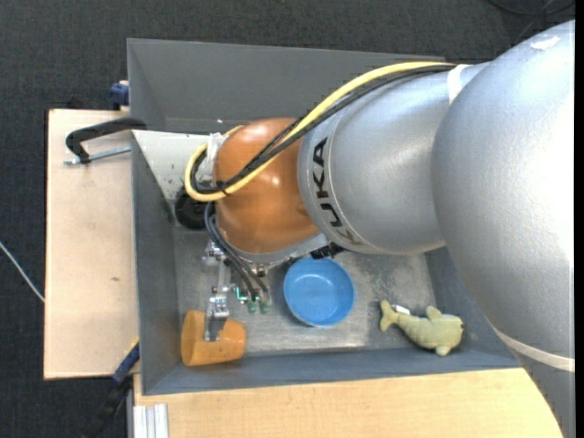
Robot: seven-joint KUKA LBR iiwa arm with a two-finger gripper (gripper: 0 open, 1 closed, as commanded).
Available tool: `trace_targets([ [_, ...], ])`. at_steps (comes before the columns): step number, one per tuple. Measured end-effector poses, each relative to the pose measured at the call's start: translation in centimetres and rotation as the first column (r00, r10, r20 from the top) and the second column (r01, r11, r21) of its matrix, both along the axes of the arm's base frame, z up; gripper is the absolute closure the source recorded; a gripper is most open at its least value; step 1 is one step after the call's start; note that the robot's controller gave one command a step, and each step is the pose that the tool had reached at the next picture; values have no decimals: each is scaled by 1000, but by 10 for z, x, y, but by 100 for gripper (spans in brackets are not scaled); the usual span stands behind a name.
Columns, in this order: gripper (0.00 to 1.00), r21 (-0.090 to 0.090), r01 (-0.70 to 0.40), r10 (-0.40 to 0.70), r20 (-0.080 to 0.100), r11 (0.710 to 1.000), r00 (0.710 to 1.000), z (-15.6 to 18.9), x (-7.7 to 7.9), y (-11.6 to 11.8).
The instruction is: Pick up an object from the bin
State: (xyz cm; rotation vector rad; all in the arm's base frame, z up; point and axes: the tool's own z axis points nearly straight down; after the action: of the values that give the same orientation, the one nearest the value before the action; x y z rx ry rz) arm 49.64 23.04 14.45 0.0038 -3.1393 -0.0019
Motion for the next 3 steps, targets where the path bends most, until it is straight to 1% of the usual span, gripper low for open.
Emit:
trace_targets([
  [1, 0, -1, -398, 398, 7, 917, 917, -74, -1, -39],
  [2, 100, 1, -399, 399, 12, 917, 917, -71, 0, -37],
  [3, 100, -4, -573, 573, 15, 819, 819, 50, 9, -53],
])
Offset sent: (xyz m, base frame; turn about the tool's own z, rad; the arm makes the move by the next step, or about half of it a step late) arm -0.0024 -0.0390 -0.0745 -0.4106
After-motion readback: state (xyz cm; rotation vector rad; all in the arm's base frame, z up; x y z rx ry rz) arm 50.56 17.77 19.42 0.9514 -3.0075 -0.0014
